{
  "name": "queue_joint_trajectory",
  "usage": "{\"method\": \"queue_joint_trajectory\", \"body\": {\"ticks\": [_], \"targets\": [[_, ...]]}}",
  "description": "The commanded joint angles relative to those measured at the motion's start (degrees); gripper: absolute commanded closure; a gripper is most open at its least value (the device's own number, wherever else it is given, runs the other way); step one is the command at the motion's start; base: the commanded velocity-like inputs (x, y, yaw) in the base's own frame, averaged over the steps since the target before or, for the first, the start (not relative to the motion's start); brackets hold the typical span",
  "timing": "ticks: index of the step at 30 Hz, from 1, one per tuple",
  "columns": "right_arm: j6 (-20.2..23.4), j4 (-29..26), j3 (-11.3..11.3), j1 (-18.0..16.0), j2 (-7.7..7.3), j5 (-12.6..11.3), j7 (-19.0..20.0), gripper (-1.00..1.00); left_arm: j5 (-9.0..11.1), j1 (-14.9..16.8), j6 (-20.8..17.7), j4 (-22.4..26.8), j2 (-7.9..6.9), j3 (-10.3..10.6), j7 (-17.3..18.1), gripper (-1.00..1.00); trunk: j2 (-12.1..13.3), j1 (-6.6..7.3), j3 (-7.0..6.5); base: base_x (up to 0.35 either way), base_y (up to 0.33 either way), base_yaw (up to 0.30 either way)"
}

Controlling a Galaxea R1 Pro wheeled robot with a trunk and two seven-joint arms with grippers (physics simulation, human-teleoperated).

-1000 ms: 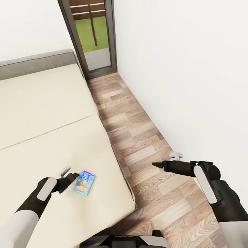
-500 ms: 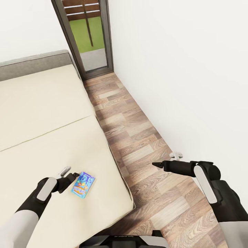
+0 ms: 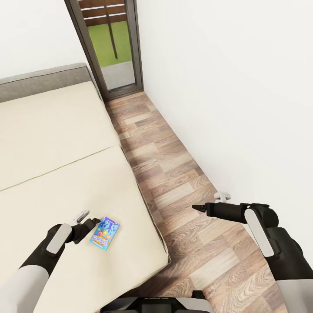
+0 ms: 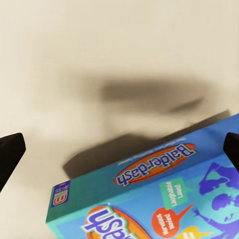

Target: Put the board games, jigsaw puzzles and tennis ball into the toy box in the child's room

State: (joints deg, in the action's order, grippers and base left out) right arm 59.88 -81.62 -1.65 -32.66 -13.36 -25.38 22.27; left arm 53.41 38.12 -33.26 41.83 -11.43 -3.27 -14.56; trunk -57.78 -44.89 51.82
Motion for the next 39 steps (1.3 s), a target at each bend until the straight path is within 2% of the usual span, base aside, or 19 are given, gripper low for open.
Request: {"method": "queue_joint_trajectory", "body": {"ticks": [1,17,30,39], "targets": [[0.12,-0.03,-0.02,-0.03,-0.03,0.59,0.58,-1.00,0.60,0.01,-0.23,0.10,0.01,-0.07,-0.50,-1.00,-0.03,-0.01,0.03,0.000,0.000,-0.002],[0.12,-0.03,-0.02,-0.03,0.00,0.59,0.58,-1.00,0.57,-0.28,0.60,0.13,-0.04,-0.11,-0.47,-1.00,-0.03,-0.01,0.03,-0.012,-0.007,0.000],[0.12,-0.03,-0.02,-0.03,-0.03,0.59,0.58,-1.00,0.57,-0.32,0.94,0.11,-0.01,-0.15,-0.47,-1.00,-0.03,-0.01,0.03,-0.186,-0.110,0.000],[0.12,-0.07,-0.02,-0.03,0.00,0.59,0.58,-1.00,0.63,-0.33,0.99,0.11,0.00,-0.22,-0.47,-1.00,-0.03,-0.01,0.03,-0.081,-0.048,0.000]]}}
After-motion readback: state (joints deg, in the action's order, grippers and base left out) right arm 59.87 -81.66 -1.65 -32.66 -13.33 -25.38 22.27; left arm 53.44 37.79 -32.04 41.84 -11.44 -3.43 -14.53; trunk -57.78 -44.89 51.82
